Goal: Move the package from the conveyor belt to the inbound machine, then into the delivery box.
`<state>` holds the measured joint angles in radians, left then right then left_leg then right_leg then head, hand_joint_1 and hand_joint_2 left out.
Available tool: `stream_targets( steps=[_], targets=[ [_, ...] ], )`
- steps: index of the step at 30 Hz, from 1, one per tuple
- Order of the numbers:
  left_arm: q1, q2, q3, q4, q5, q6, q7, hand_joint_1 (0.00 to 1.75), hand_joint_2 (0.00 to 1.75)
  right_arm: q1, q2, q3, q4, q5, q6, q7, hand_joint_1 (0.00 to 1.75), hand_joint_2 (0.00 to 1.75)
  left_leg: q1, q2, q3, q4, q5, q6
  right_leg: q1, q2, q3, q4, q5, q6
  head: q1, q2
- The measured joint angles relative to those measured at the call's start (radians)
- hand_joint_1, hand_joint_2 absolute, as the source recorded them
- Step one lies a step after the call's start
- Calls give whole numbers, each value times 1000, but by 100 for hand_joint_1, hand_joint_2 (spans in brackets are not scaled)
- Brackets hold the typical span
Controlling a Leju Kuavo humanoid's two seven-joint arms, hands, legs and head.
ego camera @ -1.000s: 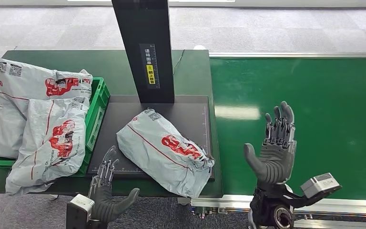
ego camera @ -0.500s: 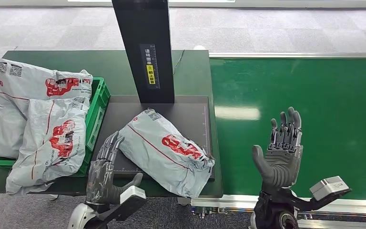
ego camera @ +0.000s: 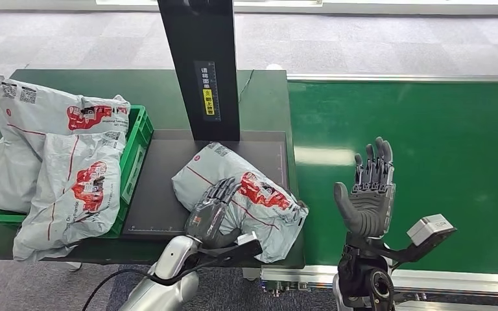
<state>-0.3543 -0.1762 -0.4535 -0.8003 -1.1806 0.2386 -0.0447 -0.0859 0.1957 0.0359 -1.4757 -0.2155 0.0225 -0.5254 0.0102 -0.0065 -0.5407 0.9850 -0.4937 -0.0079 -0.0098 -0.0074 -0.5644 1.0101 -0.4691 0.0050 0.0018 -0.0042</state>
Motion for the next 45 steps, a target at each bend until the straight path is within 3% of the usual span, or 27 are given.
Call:
stream_targets(
  steps=[6, 7, 10, 11, 16, 24, 32, 40, 45],
  targets=[
    [-60, -15, -11, 108, 1, 7, 0, 0, 175, -3, 4, -12, 21, -1, 10, 6, 0, 175, -1, -6, 19, -1, -10, 4, -1, -7, 22, -1, -11, 3, 1, 0],
    [-65, -17, -11, 116, 1, 7, 0, 7, 175, -4, 4, -13, 23, 0, 12, 6, 0, 175, -1, -6, 20, -1, -10, 4, -1, -7, 24, -1, -11, 3, 1, 0],
    [-81, -25, -12, 130, 1, 1, 2, 138, 175, -16, 8, -15, 26, 1, 16, 8, 0, 175, -2, -6, 12, -1, -5, 4, -2, -7, 19, -1, -6, 3, 1, 0],
    [-84, -27, -12, 132, 1, -3, 3, 174, 175, -22, 10, -16, 26, 1, 17, 8, 0, 175, -2, -6, 7, -1, -2, 4, -2, -7, 15, -1, -3, 2, 0, 0],
    [-77, -28, -10, 142, 25, -9, -17, 175, 175, -30, 13, -22, 30, 2, 15, 14, 0, 175, -2, -5, 0, 0, 5, 2, -2, -7, 6, 0, 3, 1, 0, 0],
    [-50, -10, 19, 110, 160, 3, -120, 175, 175, -10, 13, -39, 31, 5, 6, 26, 0, 175, -1, -3, -3, 0, 3, 1, -1, -4, 2, 0, 2, 1, 0, 0],
    [56, 45, 50, -89, 389, -22, -205, 175, 175, 23, 12, -56, 29, 13, 0, 26, 0, 175, -1, 1, -10, 0, 2, 0, -1, 1, -6, 0, 2, 0, 0, 0],
    [118, 79, 61, -205, 431, -24, -222, 175, 175, 38, 11, -66, 29, 13, -1, 25, 0, 175, -1, 1, -14, 0, 2, 0, -1, 1, -10, 0, 2, 1, 1, 0],
    [214, 109, 89, -396, 663, 8, -339, 175, 175, 60, 9, -71, 18, 12, -13, 19, 0, 175, 0, 3, -15, 0, 1, 0, 0, 3, -12, 0, 2, 0, 0, 0]
  ],
)
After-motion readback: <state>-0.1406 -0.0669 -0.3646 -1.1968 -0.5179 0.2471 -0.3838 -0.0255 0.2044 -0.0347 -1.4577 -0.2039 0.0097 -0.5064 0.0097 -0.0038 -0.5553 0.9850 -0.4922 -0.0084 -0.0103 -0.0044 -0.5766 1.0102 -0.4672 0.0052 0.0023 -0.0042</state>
